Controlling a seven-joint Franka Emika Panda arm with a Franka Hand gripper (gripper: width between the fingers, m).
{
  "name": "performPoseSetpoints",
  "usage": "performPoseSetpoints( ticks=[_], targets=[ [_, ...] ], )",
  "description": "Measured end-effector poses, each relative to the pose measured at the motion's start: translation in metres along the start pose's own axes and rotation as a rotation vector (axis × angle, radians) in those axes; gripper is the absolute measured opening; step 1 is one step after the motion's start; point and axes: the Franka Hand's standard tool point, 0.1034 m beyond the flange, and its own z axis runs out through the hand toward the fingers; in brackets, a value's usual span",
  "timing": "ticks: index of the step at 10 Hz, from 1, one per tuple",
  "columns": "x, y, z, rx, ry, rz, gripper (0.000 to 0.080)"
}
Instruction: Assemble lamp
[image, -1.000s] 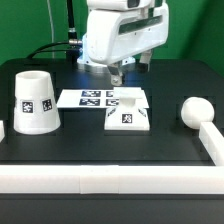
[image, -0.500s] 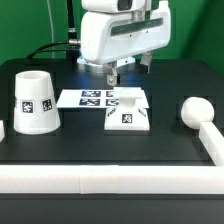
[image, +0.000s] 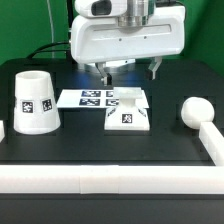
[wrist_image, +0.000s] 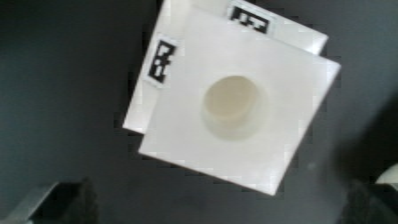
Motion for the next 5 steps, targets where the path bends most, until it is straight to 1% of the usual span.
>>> performPoseSetpoints(
  ticks=[2,3,5],
  targets=[
    [0.000,-0.002,0.000,0.012,0.001,0.113,0.0699],
    [-0.002,0.000,0.004,0.020,0.000,0.151,0.0699],
    [-0.007,0.002,0.013,0.022,-0.005,0.171,0.0699]
  ],
)
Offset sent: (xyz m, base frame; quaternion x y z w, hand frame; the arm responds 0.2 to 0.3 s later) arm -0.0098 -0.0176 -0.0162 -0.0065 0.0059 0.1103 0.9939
